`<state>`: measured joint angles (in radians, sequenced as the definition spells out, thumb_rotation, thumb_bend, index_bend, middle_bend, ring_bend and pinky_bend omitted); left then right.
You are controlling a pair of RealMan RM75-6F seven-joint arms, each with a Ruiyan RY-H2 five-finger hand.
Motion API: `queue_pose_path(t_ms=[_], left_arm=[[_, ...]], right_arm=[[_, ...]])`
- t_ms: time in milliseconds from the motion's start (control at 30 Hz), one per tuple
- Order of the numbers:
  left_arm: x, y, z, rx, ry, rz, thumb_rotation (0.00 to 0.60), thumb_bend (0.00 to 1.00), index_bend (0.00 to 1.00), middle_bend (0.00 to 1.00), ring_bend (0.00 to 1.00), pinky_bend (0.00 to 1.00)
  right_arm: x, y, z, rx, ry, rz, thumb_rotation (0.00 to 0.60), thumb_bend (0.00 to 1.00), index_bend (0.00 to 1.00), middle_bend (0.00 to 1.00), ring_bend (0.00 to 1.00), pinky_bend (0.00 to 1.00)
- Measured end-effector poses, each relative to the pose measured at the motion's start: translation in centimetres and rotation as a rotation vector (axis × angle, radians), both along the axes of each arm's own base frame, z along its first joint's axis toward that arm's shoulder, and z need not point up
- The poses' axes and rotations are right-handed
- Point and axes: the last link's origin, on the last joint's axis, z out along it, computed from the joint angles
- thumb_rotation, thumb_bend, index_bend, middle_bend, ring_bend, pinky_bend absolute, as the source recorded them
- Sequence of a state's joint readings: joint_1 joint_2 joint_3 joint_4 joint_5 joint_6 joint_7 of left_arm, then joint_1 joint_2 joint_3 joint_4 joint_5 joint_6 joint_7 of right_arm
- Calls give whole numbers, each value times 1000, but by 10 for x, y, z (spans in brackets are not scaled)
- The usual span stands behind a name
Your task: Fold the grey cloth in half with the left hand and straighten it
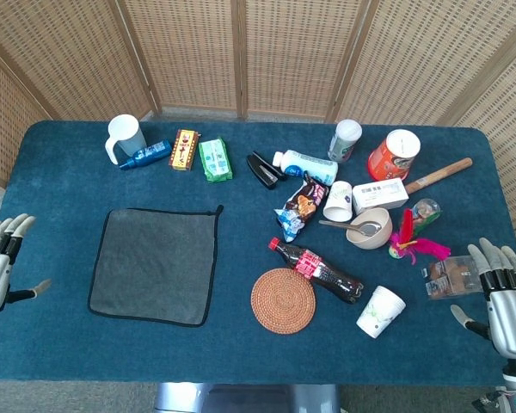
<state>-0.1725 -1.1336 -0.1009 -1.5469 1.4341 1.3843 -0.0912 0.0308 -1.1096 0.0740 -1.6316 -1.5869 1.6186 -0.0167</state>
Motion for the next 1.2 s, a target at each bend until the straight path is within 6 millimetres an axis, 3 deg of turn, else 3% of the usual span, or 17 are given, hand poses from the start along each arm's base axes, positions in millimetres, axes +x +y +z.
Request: queue_pose_path(t_ms=[267, 567, 900, 1200], left_arm=[[5, 42, -8, -74, -5, 48, 600, 152, 133, 0, 0, 0], [28, 95, -16, -137, 129, 32, 600, 151, 210, 0, 0, 0], [64, 146, -55, -214, 239, -7, 600, 163, 338, 0, 0, 0], [86, 170, -99, -227, 339, -39, 600, 239, 372, 0, 0, 0]], right_arm=[[0, 0, 1, 2, -7, 0, 600, 106, 0, 0, 0, 118], [0, 1, 1, 10, -7, 1, 600, 104, 0, 0, 0, 118], [-2, -2, 1, 19, -10, -10, 600, 105, 0, 0, 0, 118], [-4, -4, -3, 35, -1, -24, 600, 104, 0, 0, 0, 118]])
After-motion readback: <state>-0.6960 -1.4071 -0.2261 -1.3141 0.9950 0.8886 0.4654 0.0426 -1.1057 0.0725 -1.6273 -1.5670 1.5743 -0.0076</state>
